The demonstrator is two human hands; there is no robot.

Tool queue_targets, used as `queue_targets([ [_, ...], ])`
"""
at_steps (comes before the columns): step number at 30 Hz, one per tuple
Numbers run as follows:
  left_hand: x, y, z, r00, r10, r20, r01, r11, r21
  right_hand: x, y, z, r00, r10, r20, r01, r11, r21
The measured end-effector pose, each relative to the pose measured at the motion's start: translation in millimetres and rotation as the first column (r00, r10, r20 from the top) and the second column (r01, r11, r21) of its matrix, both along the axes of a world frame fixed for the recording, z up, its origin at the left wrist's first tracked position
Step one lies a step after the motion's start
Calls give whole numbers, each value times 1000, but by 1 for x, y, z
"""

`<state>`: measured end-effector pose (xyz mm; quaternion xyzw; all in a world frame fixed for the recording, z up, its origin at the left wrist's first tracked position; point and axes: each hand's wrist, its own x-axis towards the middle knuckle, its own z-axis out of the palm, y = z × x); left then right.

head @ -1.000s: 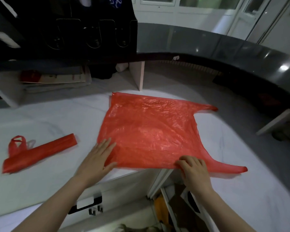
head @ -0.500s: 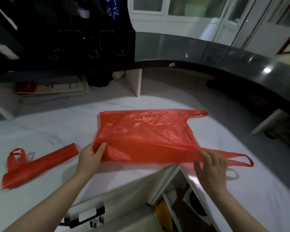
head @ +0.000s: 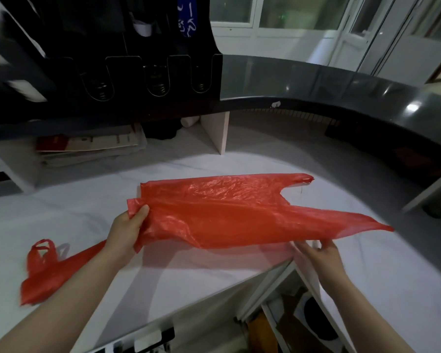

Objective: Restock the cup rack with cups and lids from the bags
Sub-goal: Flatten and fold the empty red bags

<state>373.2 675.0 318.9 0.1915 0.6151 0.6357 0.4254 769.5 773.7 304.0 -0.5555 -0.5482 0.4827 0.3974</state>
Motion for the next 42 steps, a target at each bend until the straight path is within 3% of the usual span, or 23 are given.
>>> queue_targets([
  [4,-15,-1,6,999,19,41,-17,999,-36,-9,26,19,998,48,-48,-47,998,31],
  [8,-32,-10,2,989,87,-122,-102,987,-122,-12,52,18,995,92,44,-93,995,33],
  [13,-25,-25,-22,961,-142,-235,101,978,-181,-7,74,-3,978,54,204,-61,998,31],
  [16,-24,-26,-23,841,-382,-383,283,914,-291,-2,81,-16,905,72,420,-104,993,55],
  [19,-17,-16,-16,746,-528,-404,386,839,-383,-2,92,-15,895,75,439,-118,991,70],
  [21,-10,-6,-10,722,-508,-470,337,851,-402,0,101,-10,934,45,355,-77,994,77],
  [26,-1,15,3,865,-232,-445,171,970,-173,9,122,-4,959,-18,283,-22,990,137],
  [29,7,27,4,897,-138,-419,89,987,-136,12,129,-10,946,-35,323,-18,987,159],
  [32,10,34,-9,837,-196,-510,28,948,-318,17,133,-21,904,12,427,-71,990,122],
  [36,8,25,-18,897,-243,-368,81,912,-403,17,139,-28,855,47,516,-129,984,124],
  [39,11,17,-19,869,-327,-372,159,896,-414,12,141,-23,895,27,446,-117,978,175],
  [42,15,18,-23,837,-261,-480,73,924,-375,10,147,-20,934,56,352,-139,967,215],
])
